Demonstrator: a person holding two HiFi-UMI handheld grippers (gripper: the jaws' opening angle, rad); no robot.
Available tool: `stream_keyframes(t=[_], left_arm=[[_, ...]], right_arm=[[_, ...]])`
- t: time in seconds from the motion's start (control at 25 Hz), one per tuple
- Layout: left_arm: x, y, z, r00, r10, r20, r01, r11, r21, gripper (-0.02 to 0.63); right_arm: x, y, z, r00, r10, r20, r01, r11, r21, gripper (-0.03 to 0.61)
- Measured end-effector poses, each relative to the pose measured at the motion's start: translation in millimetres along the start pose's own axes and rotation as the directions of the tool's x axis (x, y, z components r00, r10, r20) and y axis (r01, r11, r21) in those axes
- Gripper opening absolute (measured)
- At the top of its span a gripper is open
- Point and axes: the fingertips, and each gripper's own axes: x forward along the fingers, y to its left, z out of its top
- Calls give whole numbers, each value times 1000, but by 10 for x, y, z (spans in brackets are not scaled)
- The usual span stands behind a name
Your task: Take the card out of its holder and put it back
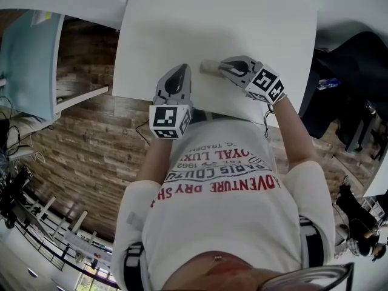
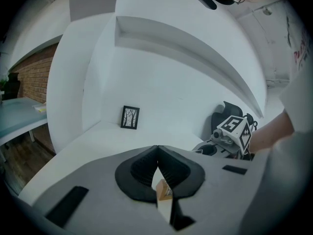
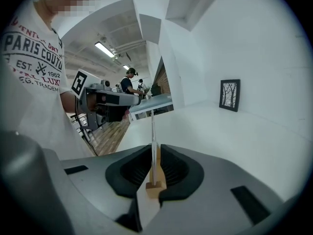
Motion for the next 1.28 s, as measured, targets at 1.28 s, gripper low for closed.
stream_keyframes(t=[1.28], left_arm=[[-225,-327,680,962,-237,136,211,960,181,25]], right_arm=[[-1382,118,574,499,-832,243,737,555,386,26]])
